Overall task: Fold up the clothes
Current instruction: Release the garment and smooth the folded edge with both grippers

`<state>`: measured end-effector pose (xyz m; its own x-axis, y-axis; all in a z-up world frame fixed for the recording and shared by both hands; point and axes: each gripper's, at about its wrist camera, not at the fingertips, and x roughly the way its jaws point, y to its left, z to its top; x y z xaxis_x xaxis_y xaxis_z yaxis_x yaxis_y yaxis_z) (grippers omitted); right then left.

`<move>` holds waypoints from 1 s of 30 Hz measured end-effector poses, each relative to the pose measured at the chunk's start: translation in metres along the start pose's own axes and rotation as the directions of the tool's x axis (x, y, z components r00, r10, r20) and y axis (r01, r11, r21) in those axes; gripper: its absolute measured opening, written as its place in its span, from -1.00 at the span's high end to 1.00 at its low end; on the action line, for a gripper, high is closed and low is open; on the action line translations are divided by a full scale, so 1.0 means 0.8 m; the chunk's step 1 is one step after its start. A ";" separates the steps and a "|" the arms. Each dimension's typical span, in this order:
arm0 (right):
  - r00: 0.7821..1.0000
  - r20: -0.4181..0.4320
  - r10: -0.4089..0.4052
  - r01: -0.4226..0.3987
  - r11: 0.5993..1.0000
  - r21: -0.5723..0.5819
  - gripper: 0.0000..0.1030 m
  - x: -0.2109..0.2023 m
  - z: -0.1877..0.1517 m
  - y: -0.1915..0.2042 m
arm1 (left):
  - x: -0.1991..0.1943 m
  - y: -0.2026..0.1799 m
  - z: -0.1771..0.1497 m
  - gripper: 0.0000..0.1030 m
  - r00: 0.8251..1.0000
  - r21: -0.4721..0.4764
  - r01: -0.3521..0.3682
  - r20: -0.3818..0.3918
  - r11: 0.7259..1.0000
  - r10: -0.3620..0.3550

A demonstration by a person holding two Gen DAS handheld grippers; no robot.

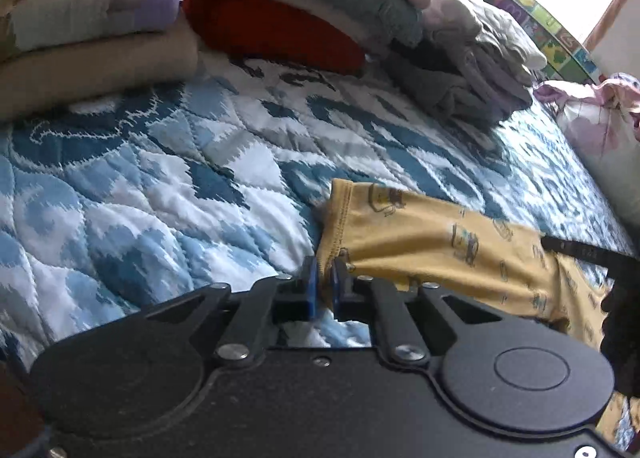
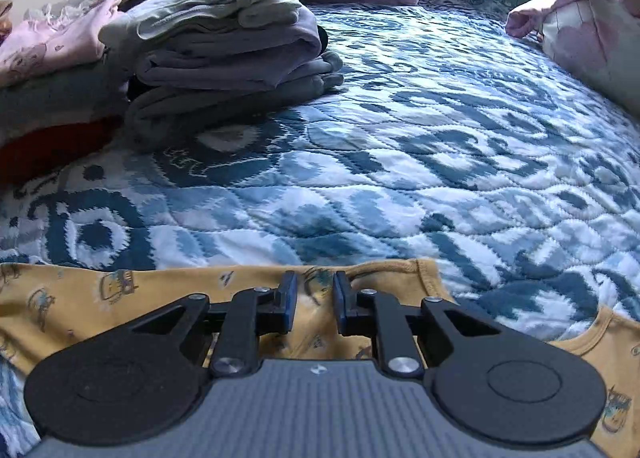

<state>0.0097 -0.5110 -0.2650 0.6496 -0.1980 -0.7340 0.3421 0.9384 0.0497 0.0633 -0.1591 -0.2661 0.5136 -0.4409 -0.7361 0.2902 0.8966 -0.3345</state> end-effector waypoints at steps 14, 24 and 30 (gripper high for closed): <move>0.983 0.086 0.164 -0.164 0.986 -0.011 0.61 -0.091 -0.035 0.002 | 0.023 -0.052 0.001 0.33 0.994 0.102 -0.013 0.109 0.995 0.002; 0.978 0.080 0.191 -0.181 0.977 -0.117 0.60 -0.134 -0.122 0.048 | 0.002 -0.087 -0.009 0.32 0.959 0.101 0.199 0.186 0.975 -0.215; 0.976 0.048 0.212 -0.203 0.967 -0.154 0.56 -0.142 -0.134 0.064 | 0.007 -0.116 -0.017 0.32 0.937 0.140 0.280 0.173 0.950 -0.302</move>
<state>-0.1197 -0.4104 -0.2516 0.7394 -0.0077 -0.6732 0.0948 0.9912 0.0929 0.0278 -0.2444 -0.2474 0.5336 -0.6916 -0.4868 0.5326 0.7219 -0.4418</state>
